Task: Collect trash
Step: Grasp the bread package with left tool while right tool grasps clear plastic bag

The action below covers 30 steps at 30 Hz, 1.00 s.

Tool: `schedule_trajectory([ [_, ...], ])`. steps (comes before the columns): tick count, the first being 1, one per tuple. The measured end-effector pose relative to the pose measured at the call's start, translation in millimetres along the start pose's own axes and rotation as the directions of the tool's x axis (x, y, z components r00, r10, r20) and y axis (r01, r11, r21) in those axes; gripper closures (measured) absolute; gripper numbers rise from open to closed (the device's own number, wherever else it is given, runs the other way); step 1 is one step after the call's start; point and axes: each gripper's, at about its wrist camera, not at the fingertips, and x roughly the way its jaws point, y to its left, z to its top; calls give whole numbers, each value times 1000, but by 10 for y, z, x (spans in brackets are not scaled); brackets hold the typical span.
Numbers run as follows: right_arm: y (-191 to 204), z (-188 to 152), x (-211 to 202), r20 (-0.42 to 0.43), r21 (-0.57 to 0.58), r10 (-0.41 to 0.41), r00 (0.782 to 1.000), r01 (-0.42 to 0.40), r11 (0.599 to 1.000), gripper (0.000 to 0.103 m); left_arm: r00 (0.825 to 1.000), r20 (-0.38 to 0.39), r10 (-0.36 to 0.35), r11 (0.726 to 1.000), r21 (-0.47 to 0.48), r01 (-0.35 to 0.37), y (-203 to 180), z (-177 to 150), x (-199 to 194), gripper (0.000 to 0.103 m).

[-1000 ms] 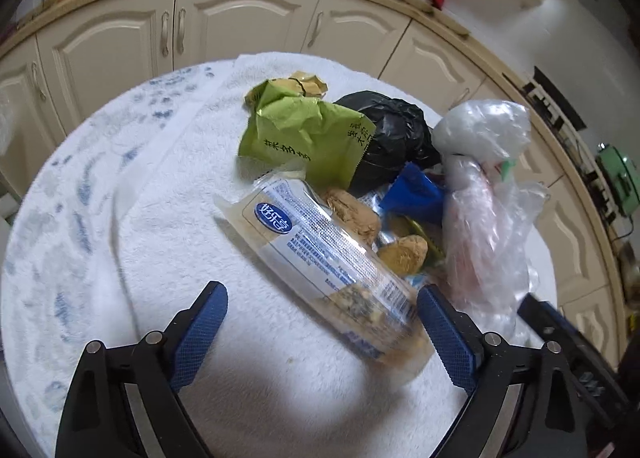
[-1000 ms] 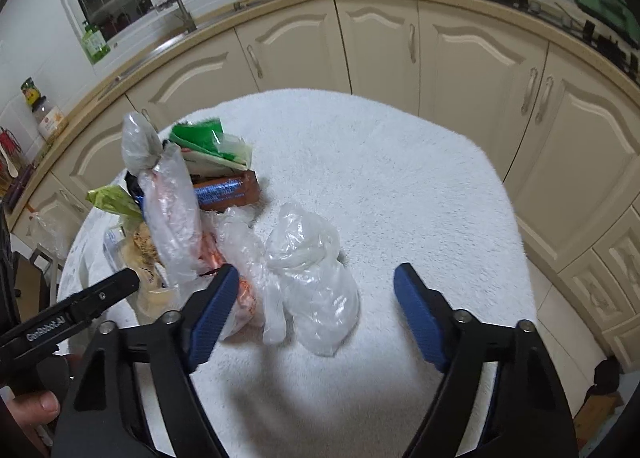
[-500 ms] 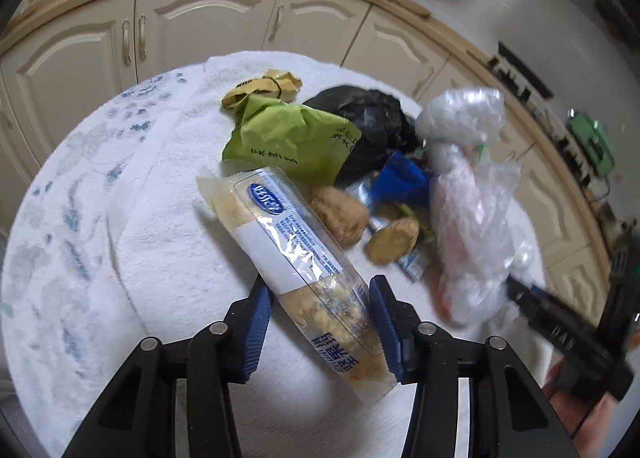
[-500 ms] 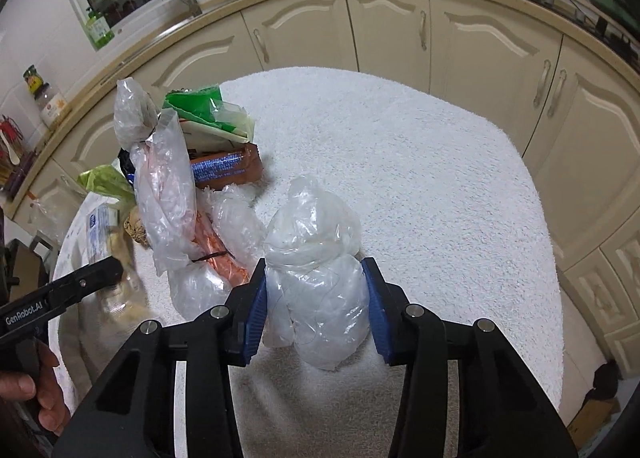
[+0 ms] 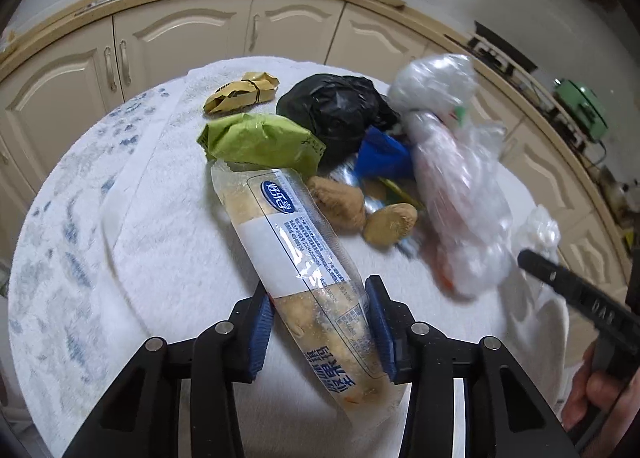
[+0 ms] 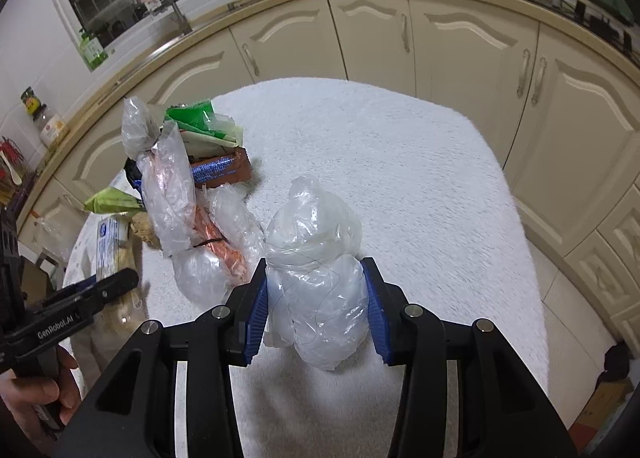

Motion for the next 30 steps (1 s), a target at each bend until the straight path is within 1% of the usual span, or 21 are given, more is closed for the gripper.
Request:
schedule_trajectory([
  [1, 0, -16, -38, 5, 3, 2, 1000, -2, 1000, 59, 1000, 5, -3, 1000, 12, 3, 59, -68, -43, 64],
  [7, 24, -96, -280, 45, 9, 30, 999, -31, 999, 59, 996, 80, 24, 996, 86, -31, -165, -485, -493, 64],
  [12, 53, -140, -519, 90, 8, 51, 995, -52, 999, 59, 990, 142, 13, 991, 127, -31, -221, -836, -952, 64],
  [16, 45, -161, -678, 118, 11, 64, 991, -66, 998, 59, 984, 181, -2, 988, 150, -25, -281, -899, -1120, 64],
  [20, 28, -164, -848, 148, 10, 74, 986, -76, 997, 59, 974, 224, -19, 982, 186, -24, -427, -996, -1425, 64],
  [24, 17, -160, -1018, 180, 7, 80, 980, -83, 997, 59, 962, 266, -55, 976, 218, -4, -577, -1000, -1654, 64],
  [30, -54, -150, -1312, 243, 12, 80, 967, -85, 996, 59, 944, 314, -100, 963, 268, 13, -808, -999, -1826, 64],
])
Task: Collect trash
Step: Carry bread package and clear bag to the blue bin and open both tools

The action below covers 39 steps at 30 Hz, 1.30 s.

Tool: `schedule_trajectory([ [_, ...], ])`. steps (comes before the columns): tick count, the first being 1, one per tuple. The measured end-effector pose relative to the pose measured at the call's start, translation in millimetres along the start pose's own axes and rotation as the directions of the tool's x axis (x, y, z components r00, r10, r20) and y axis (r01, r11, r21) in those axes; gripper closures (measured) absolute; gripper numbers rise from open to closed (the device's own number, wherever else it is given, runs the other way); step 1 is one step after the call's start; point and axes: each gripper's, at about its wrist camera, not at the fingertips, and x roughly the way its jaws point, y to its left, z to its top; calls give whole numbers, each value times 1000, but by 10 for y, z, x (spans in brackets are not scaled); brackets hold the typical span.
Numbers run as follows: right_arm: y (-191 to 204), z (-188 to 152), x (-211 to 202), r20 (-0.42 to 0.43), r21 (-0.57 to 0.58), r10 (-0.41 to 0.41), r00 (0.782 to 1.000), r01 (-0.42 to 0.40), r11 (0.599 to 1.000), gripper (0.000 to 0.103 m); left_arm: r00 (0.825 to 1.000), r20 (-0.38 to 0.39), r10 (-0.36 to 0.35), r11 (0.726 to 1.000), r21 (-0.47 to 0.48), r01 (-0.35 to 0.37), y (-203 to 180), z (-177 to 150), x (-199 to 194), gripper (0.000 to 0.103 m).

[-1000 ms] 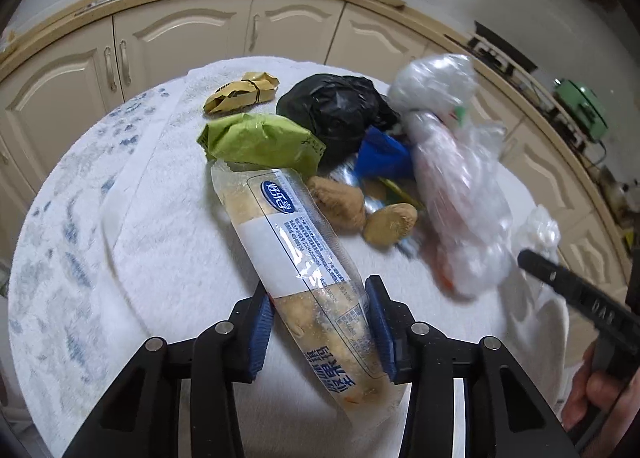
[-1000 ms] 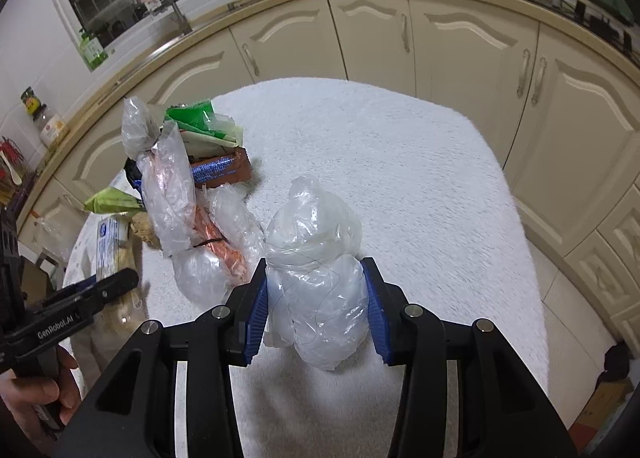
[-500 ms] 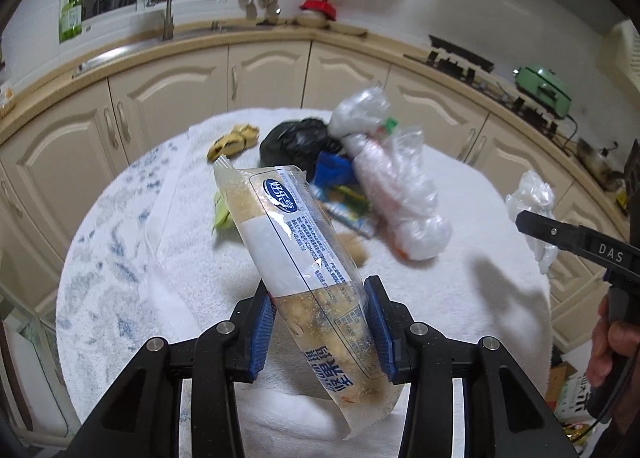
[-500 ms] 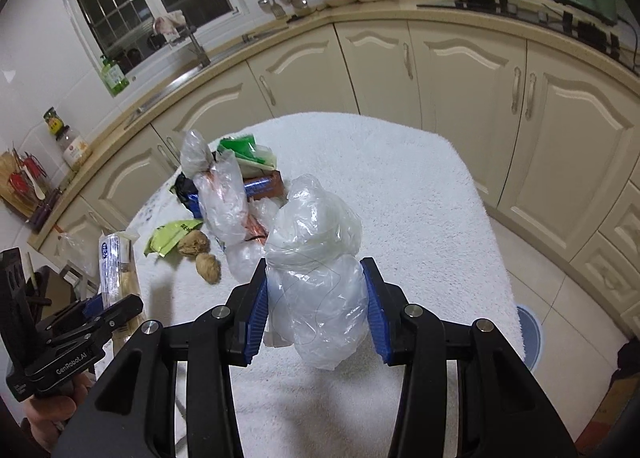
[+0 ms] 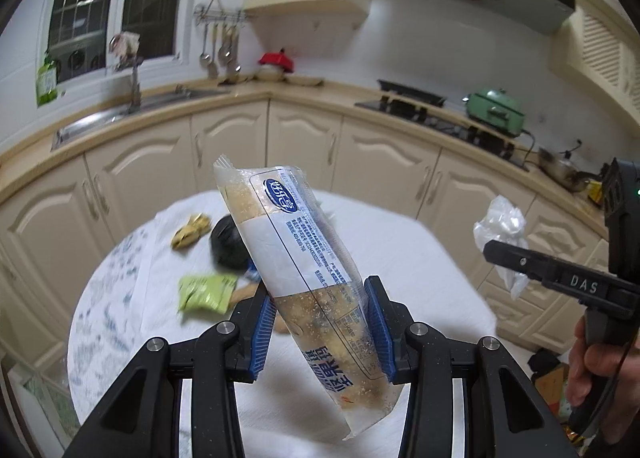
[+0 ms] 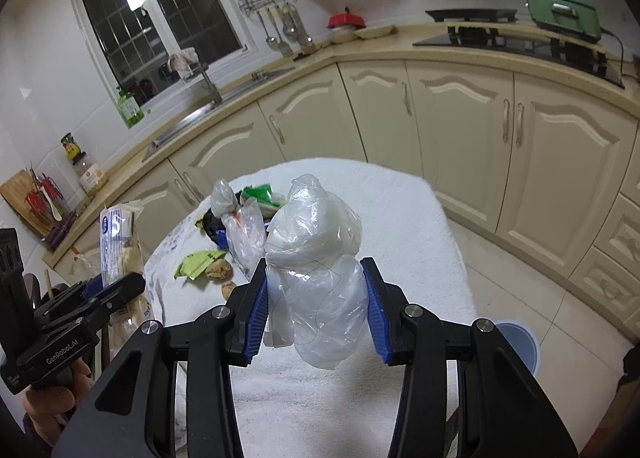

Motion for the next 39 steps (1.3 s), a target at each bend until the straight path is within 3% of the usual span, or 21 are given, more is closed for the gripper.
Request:
schedule_trajectory([
  [9, -263, 167, -502, 115, 36, -43, 992, 39, 999, 59, 990, 93, -104, 992, 86, 96, -552, 204, -82, 64],
  [18, -803, 202, -1025, 204, 131, -157, 966, 132, 983, 59, 968, 107, -228, 964, 164, 209, -1125, 253, 164, 64],
  [23, -1246, 105, -1216, 209, 211, -238, 948, 194, 958, 59, 948, 34, -317, 933, 193, 305, -1491, 241, 567, 64],
  [29, -1893, -129, -1228, 152, 322, -306, 940, 245, 915, 59, 917, -112, -384, 889, 223, 399, -1987, 113, 1137, 64],
  [34, -2465, -384, -1072, 73, 412, -320, 944, 264, 872, 59, 885, -242, -397, 859, 243, 451, -2390, 8, 1657, 64],
  [39, -2887, -616, -831, 2, 474, -312, 950, 273, 837, 59, 862, -345, -372, 846, 257, 468, -2744, 20, 2146, 64],
])
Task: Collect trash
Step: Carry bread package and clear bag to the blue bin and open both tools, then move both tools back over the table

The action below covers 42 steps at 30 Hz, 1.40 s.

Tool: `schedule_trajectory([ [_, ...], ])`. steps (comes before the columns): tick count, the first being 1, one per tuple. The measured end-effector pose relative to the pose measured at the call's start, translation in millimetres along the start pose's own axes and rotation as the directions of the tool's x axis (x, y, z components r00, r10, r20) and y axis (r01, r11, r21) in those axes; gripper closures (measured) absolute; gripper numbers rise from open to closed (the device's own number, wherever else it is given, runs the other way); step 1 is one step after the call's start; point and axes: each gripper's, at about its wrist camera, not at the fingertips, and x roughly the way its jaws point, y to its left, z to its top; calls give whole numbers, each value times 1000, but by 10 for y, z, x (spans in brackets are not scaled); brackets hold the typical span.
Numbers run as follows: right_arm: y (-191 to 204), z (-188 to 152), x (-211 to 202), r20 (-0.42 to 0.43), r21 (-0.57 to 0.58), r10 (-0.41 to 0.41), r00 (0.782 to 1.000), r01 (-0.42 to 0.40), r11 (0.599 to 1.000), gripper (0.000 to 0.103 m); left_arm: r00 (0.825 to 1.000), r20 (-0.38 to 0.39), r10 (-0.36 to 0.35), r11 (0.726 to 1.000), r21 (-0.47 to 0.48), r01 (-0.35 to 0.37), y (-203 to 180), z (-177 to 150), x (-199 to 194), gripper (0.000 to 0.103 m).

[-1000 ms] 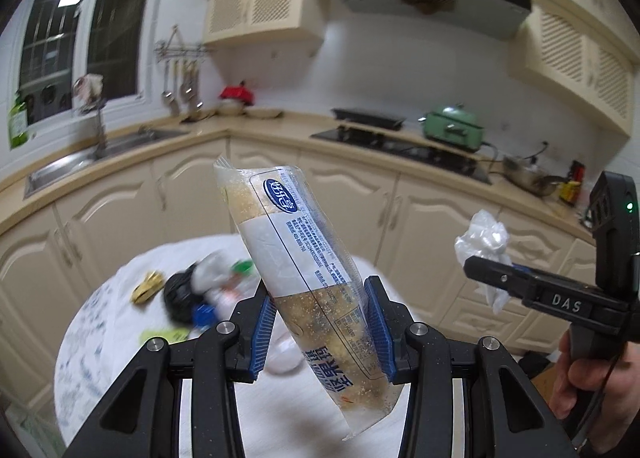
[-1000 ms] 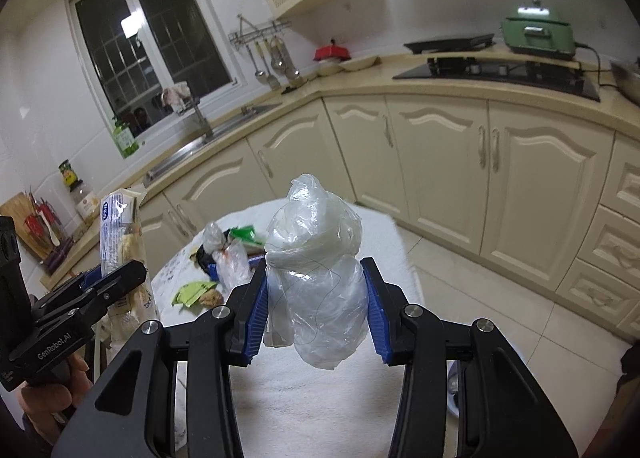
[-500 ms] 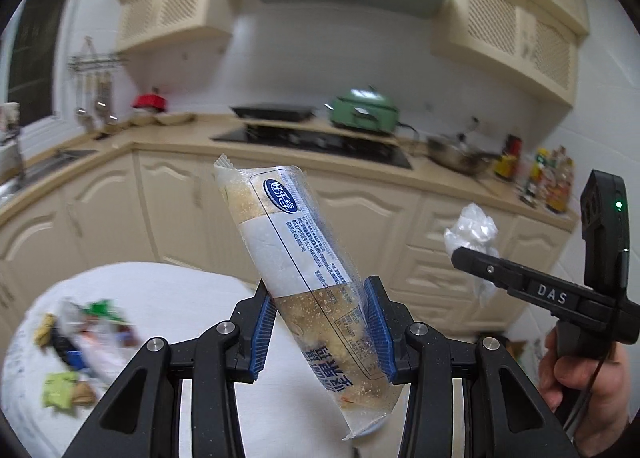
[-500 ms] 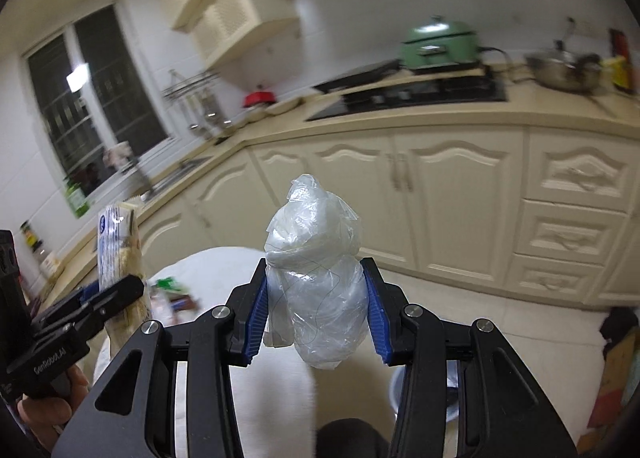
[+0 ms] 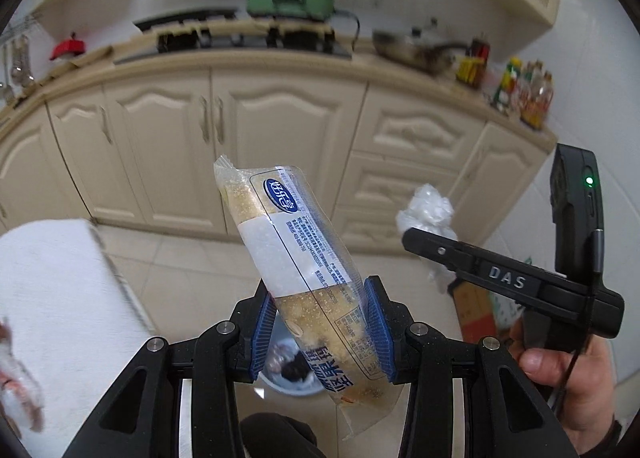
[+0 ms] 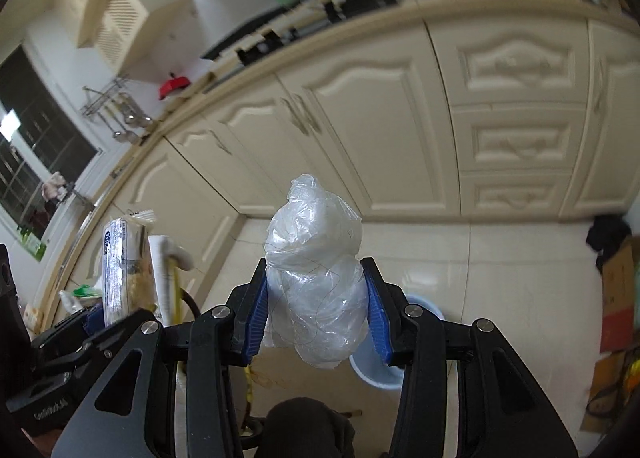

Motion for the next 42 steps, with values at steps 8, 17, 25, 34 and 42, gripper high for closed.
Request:
schedule_trajectory([
  [8, -379, -77, 575, -108, 73, 1, 994, 7, 997, 59, 984, -179, 6, 1000, 15, -3, -42, 600, 1088, 64],
  [17, -547, -132, 1019, -189, 119, 14, 982, 9, 993, 57, 955, -291, 59, 998, 48, -47, -84, 900, 1970, 37],
  [25, -775, -207, 1195, -231, 194, -5, 973, 51, 980, 28, 952, -295, 85, 996, 45, -75, -67, 975, 2181, 13],
  [34, -744, -247, 1036, -205, 213, -38, 978, 83, 974, 0, 973, -199, 114, 993, 53, -105, -146, 839, 1576, 6],
  [42, -441, -208, 748, -173, 175, -46, 984, 77, 981, 0, 986, -107, 127, 992, 31, -124, -58, 669, 890, 1],
])
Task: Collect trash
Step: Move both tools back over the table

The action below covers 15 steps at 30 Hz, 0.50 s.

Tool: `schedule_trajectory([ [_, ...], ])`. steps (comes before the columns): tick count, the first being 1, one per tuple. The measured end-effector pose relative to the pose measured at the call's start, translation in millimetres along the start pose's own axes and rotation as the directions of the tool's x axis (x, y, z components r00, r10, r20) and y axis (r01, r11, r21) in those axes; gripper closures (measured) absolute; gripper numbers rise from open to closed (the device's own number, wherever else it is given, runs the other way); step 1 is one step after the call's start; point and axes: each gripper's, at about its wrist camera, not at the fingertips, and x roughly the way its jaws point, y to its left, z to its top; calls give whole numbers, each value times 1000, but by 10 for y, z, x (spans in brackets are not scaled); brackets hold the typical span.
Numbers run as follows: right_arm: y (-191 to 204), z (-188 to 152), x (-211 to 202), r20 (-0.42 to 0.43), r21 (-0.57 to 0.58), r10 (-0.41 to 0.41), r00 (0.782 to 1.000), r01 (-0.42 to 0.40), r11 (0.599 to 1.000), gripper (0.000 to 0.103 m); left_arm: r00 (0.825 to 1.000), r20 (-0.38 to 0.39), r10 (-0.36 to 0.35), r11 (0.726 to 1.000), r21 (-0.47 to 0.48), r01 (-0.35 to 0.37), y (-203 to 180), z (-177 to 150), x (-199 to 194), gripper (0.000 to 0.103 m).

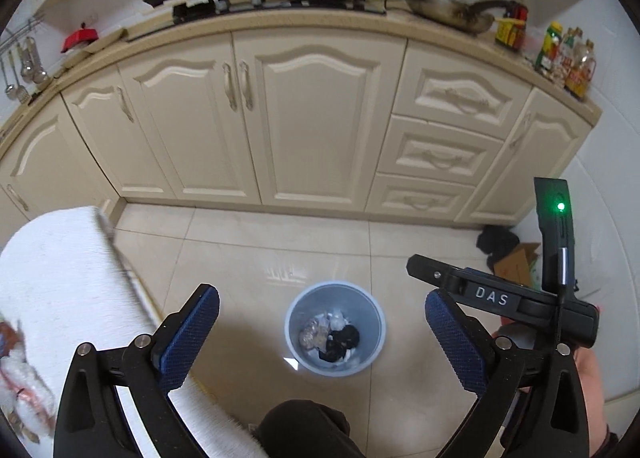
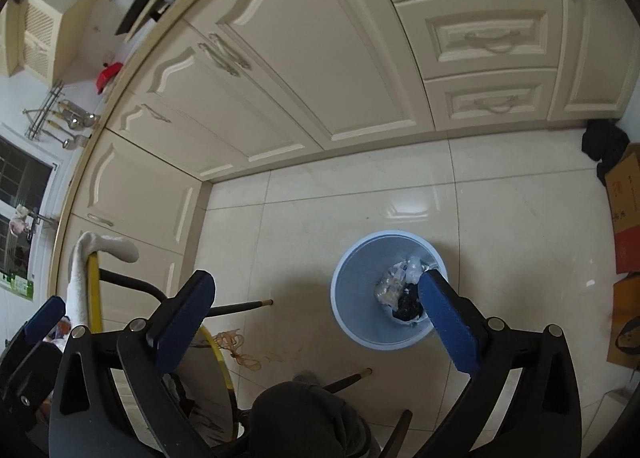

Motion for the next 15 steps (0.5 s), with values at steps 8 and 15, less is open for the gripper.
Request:
schedule_trajectory([
  [8, 586, -87, -498, 82, -99, 46, 996, -38, 994, 0, 992, 124, -7, 998, -58, 14, 396, -472, -1018, 1],
  [15, 1253, -274, -953, 147, -225, 116, 982, -81, 971, 0, 971, 238, 33, 992, -128, -3, 729, -986, -1896, 1],
])
